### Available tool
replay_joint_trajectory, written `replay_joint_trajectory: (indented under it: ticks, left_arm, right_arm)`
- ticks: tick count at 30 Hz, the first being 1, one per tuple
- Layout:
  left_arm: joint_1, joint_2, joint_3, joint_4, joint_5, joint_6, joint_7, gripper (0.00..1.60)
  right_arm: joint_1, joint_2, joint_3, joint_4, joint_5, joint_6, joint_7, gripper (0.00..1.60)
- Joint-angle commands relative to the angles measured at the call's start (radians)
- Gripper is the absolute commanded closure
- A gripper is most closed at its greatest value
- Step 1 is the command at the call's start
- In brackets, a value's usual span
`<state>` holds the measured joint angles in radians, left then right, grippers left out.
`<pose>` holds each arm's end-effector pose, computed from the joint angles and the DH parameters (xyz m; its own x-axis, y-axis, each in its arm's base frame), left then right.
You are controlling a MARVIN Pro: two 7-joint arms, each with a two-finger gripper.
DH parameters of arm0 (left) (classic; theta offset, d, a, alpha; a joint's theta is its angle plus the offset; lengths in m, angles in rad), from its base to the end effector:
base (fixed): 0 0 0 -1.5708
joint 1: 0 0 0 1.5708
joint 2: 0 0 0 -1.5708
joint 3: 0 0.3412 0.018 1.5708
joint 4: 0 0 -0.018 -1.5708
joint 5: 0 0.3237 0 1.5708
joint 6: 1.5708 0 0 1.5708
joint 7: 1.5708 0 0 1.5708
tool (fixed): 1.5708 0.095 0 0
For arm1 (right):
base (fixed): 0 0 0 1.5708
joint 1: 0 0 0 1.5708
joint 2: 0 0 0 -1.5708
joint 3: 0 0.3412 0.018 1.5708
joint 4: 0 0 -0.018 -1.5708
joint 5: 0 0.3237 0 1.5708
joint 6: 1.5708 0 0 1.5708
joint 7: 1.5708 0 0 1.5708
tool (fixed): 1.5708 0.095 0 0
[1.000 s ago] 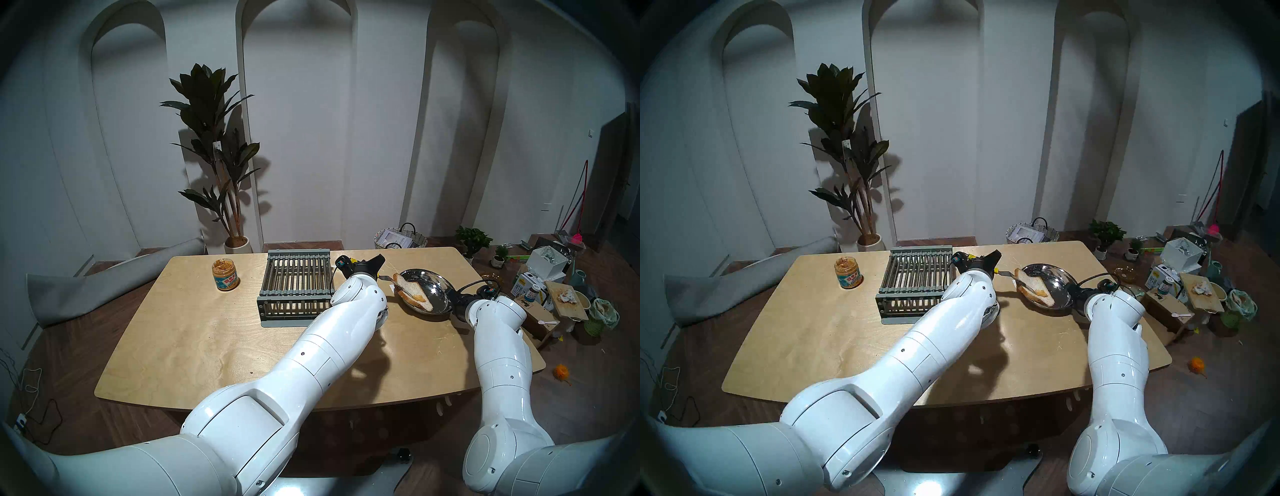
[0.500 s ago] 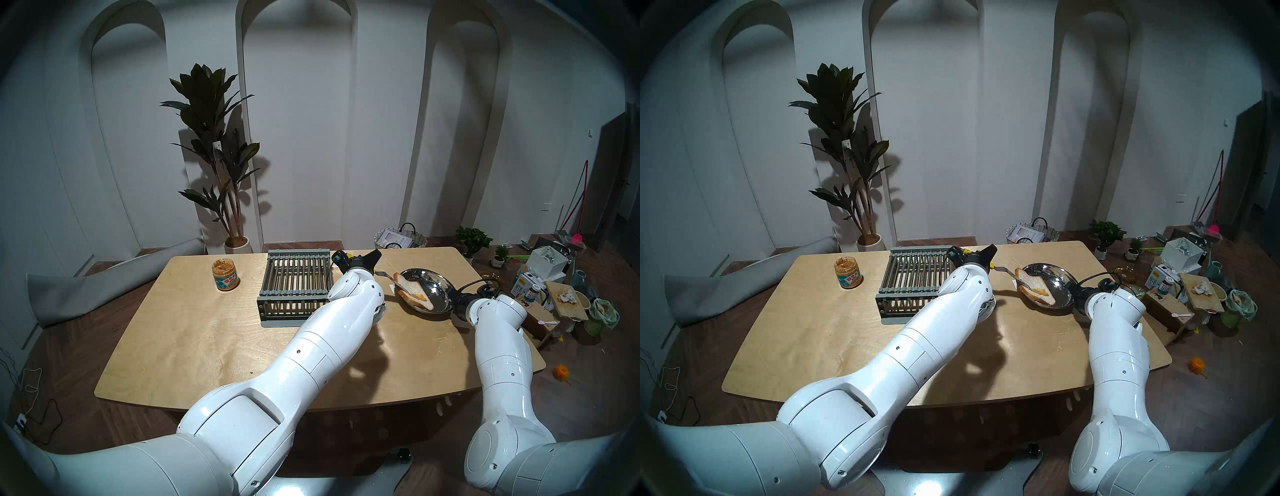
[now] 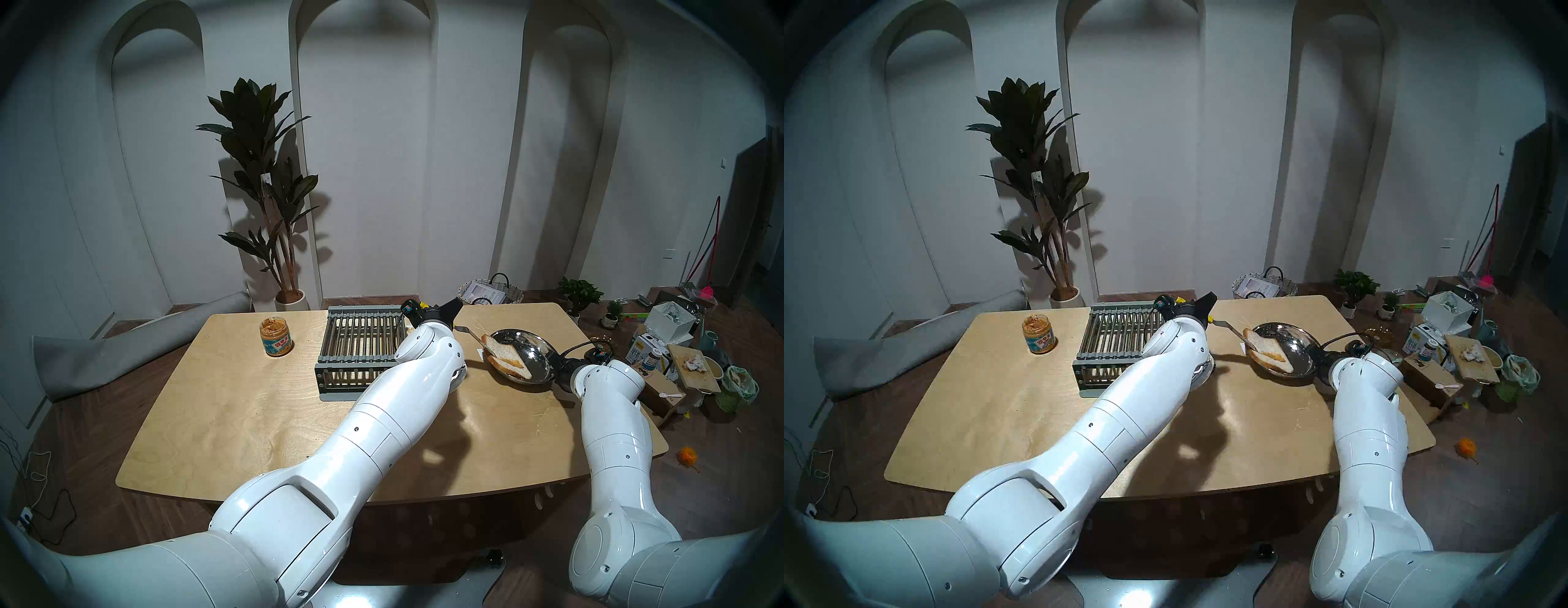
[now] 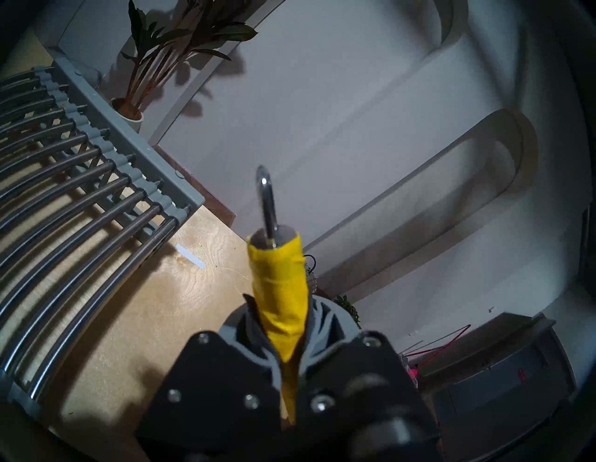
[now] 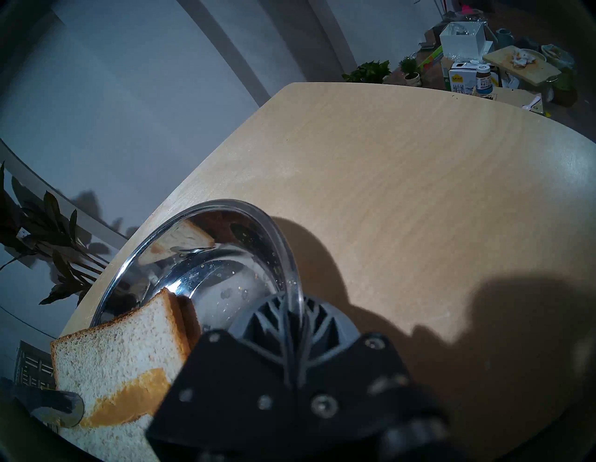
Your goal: Spread peanut butter over the slice of bread with the knife
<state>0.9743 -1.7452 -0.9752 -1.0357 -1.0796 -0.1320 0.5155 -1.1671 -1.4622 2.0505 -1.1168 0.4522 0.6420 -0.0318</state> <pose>0.5601 -0.2648 -0.2932 0.2955 0.7249 0.6223 0.0871 -0.6691 0.7381 0.5124 -0.2022 -0.3914 0.3680 -0.6588 0.6562 -0.4412 -0.7449 -0.5004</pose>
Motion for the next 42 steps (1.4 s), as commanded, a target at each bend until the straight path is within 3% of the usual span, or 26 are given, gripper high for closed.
replay_joint_trajectory:
  ticks: [1, 5, 17, 25, 26, 27, 29, 30, 31, 33, 42]
  left_arm:
    - [-0.007, 0.003, 0.010, -0.076, 0.011, 0.003, -0.006, 1.60]
    - [0.003, 0.015, 0.028, -0.121, 0.027, 0.000, -0.010, 1.60]
    - [0.011, 0.068, 0.132, -0.276, 0.175, -0.087, -0.031, 1.60]
    - [0.029, 0.130, 0.203, -0.378, 0.324, -0.148, -0.001, 1.60]
    - [0.036, 0.136, 0.206, -0.395, 0.334, -0.150, 0.009, 1.60]
    - [0.043, 0.145, 0.208, -0.416, 0.346, -0.149, 0.020, 1.60]
    - [0.052, 0.150, 0.204, -0.433, 0.352, -0.149, 0.033, 1.60]
    - [0.057, 0.158, 0.205, -0.448, 0.357, -0.143, 0.043, 1.60]
    - [0.062, 0.163, 0.204, -0.463, 0.357, -0.137, 0.052, 1.60]
    - [0.070, 0.175, 0.206, -0.486, 0.360, -0.124, 0.068, 1.60]
    - [0.086, 0.208, 0.202, -0.558, 0.340, -0.071, 0.106, 1.60]
  right_arm:
    - [-0.020, -0.017, -0.010, -0.012, -0.011, -0.001, -0.014, 1.60]
    - [-0.025, -0.024, -0.017, -0.030, -0.019, -0.001, -0.021, 1.60]
    - [-0.053, -0.046, -0.060, -0.109, -0.055, 0.000, -0.051, 1.60]
    - [-0.072, -0.059, -0.083, -0.146, -0.071, 0.009, -0.071, 1.57]
    - [-0.075, -0.061, -0.087, -0.152, -0.074, 0.010, -0.072, 1.50]
    - [-0.078, -0.063, -0.089, -0.159, -0.075, 0.011, -0.075, 1.23]
    - [-0.084, -0.065, -0.094, -0.169, -0.079, 0.009, -0.077, 1.12]
    - [-0.085, -0.067, -0.095, -0.173, -0.079, 0.010, -0.078, 0.95]
    - [-0.088, -0.068, -0.097, -0.176, -0.081, 0.010, -0.080, 0.26]
    - [-0.090, -0.070, -0.099, -0.182, -0.083, 0.010, -0.082, 0.00]
    - [-0.092, -0.071, -0.104, -0.220, -0.080, 0.053, -0.088, 0.00]
